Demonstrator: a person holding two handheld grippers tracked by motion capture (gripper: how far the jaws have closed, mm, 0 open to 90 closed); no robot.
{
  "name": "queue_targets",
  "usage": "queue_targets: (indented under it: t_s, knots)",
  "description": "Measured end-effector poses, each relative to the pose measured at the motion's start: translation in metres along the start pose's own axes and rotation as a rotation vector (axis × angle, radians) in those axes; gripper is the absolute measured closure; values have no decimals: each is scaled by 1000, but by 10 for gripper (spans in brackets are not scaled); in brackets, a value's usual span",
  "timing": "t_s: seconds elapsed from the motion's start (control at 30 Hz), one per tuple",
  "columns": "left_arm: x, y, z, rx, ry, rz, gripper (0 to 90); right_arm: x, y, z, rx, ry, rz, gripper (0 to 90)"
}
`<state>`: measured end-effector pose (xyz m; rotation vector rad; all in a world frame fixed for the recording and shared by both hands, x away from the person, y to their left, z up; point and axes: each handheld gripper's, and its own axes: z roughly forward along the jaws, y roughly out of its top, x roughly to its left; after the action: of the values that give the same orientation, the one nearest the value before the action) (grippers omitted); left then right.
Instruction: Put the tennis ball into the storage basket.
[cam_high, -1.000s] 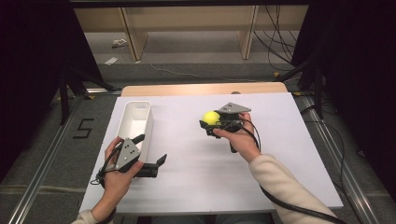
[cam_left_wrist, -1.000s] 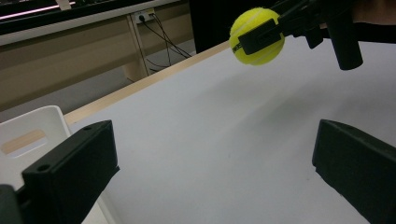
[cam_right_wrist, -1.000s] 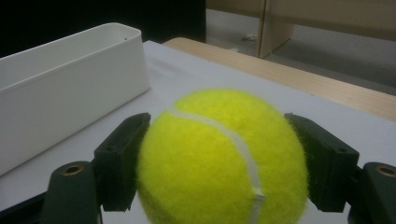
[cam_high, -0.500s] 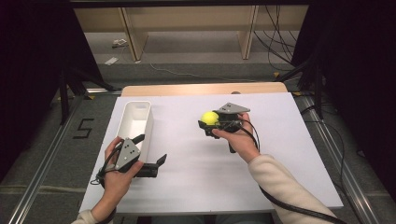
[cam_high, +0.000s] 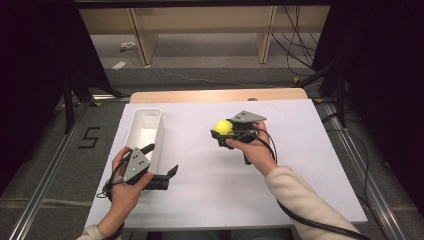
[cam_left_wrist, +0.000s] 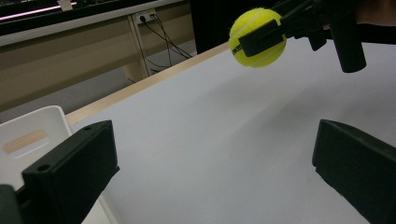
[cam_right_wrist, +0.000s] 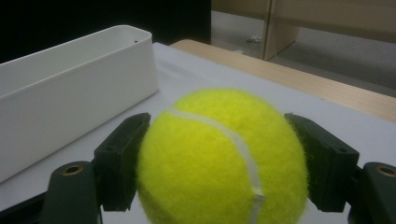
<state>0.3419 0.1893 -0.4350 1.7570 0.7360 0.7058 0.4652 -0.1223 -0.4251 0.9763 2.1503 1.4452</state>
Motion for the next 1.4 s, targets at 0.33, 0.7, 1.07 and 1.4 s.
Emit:
queue_targets:
  t_s: [0.33, 0.7, 1.07, 1.4]
  knots:
    - [0, 0, 0, -1, 0, 0, 0, 2, 0, 0, 3, 7, -4, 264]
    - [0, 0, 0, 1, 1, -1, 0, 4, 0, 2, 8, 11, -3, 264]
    - [0, 0, 0, 1, 1, 0, 0, 6, -1, 3, 8, 19, -2, 264]
    - [0, 0, -1, 0, 2, 0, 0, 9, -1, 4, 10, 26, -2, 265]
